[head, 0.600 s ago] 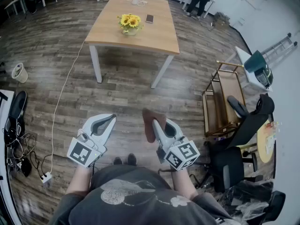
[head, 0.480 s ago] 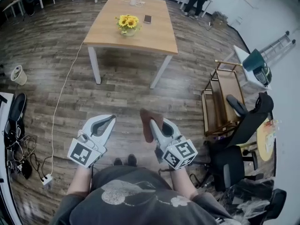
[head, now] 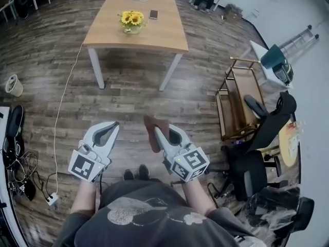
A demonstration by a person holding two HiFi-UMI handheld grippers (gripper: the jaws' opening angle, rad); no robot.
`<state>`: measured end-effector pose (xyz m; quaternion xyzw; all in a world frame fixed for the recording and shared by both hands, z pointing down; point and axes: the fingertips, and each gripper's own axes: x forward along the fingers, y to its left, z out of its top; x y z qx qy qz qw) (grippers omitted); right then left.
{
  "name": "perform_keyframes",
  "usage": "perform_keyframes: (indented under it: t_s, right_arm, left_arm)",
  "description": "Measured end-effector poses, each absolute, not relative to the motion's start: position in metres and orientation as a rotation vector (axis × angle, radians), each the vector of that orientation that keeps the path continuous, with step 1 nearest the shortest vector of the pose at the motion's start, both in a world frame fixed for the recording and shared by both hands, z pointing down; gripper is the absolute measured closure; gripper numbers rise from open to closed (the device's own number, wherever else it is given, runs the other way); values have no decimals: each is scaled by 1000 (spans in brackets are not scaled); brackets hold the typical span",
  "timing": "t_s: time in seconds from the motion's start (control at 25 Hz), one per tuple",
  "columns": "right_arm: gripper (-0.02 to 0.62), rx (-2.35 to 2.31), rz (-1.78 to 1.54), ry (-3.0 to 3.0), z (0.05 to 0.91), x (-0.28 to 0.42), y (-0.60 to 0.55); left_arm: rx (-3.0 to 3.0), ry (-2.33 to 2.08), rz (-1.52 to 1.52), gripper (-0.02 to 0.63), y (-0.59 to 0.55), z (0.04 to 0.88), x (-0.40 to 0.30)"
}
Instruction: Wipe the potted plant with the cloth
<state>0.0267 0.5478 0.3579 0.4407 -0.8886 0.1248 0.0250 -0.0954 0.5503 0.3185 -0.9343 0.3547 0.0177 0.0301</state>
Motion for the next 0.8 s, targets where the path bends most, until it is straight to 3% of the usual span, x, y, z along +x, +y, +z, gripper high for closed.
perform_keyframes:
  t_s: [0.8]
  right_arm:
    - [551,1535,445,-2682,383,47,480]
  left_arm:
    - [-2912,1166,19,588,498,346,-129]
